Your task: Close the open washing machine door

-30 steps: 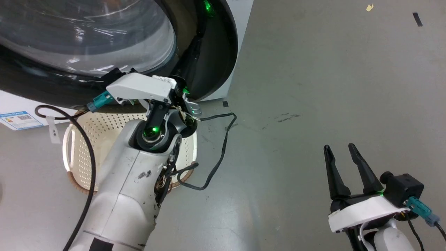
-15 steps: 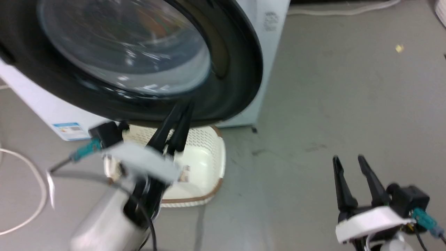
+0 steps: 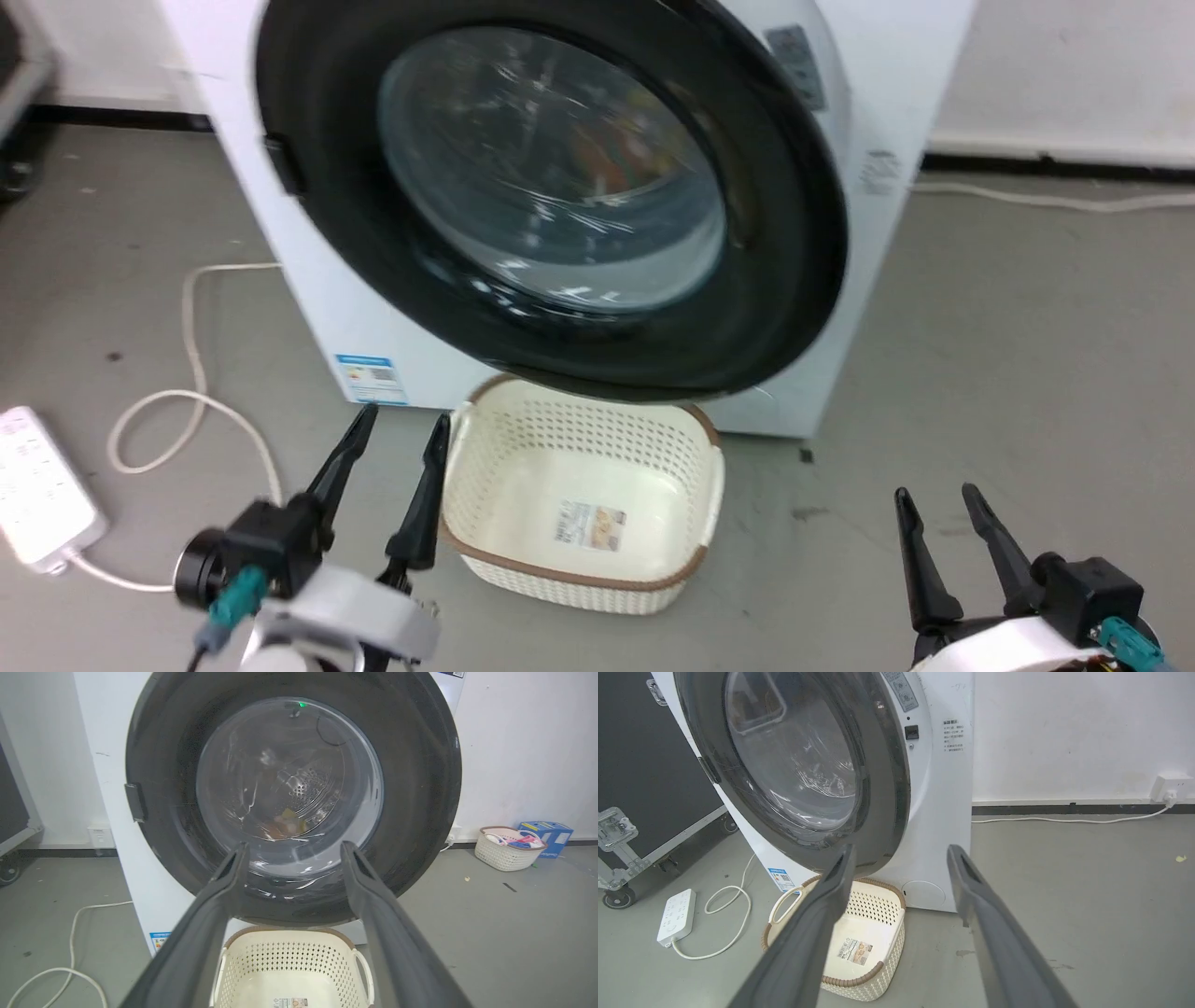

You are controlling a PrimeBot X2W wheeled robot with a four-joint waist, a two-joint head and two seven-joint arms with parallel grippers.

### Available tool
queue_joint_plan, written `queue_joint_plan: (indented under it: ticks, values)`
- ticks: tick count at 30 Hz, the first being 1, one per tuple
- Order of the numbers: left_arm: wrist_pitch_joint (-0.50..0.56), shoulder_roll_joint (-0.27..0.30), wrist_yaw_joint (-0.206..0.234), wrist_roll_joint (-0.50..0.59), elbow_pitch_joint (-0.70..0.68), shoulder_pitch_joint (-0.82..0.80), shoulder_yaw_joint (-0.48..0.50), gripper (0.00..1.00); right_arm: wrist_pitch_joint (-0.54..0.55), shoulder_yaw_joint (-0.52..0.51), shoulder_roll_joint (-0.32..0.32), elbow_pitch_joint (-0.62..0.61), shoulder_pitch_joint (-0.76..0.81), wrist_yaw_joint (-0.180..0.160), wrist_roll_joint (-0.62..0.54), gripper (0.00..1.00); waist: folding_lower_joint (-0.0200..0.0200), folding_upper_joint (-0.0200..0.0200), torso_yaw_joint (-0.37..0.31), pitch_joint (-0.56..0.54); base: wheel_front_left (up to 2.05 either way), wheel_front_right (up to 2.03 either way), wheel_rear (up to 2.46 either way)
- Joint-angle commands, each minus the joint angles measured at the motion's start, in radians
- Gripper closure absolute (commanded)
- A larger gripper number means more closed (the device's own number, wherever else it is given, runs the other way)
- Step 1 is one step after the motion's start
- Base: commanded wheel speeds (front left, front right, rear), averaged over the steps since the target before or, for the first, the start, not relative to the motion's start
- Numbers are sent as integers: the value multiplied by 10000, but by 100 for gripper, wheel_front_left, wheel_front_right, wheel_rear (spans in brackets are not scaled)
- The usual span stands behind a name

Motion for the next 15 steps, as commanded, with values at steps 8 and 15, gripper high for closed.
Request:
queue_joint_plan:
  ticks: [8,15]
  values:
    - [-44,-963,338,1815,-879,1631,1083,0,144,128,3,-285,461,8,-311,0,2,0,631,-414,0,0,0]
    - [-45,-1321,40,2681,-529,2091,1122,0,127,176,10,-285,575,8,-411,0,2,0,764,-388,0,0,0]
